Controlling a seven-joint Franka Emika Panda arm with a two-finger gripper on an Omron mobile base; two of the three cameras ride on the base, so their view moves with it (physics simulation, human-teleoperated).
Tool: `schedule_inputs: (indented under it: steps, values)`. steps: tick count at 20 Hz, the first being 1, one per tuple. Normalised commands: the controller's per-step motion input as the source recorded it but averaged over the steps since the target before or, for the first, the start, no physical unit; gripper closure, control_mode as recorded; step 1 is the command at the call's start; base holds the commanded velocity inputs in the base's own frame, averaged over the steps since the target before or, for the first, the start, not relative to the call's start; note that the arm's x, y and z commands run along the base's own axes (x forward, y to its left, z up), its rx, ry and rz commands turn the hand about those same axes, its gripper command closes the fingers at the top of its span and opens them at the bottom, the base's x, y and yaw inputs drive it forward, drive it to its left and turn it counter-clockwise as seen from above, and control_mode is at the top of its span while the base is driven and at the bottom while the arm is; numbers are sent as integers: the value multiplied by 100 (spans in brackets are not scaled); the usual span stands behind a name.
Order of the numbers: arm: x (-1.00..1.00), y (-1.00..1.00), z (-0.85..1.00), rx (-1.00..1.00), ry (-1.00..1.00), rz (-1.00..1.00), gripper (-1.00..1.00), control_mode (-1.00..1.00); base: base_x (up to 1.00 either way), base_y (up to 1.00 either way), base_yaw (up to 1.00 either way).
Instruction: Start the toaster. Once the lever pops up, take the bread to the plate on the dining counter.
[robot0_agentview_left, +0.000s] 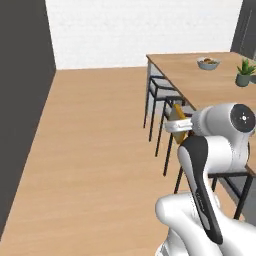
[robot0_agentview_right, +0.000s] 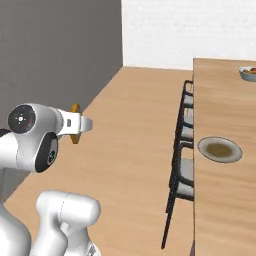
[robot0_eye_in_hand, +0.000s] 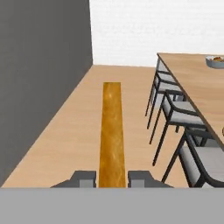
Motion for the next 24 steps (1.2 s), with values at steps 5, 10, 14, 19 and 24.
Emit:
schedule_inputs:
  steps: [5, 10, 14, 19, 24]
  values:
    - [0, 0, 0, 0, 0, 0, 100, 100, 59, 39, -77]
    - [0, 0, 0, 0, 0, 0, 100, 100, 49, 48, -82]
    - [0, 0, 0, 0, 0, 0, 100, 100, 70, 74, -77]
    - [0, 0, 0, 0, 0, 0, 100, 100, 82, 86, -71]
    - [0, 0, 0, 0, 0, 0, 100, 100, 72, 78, -74]
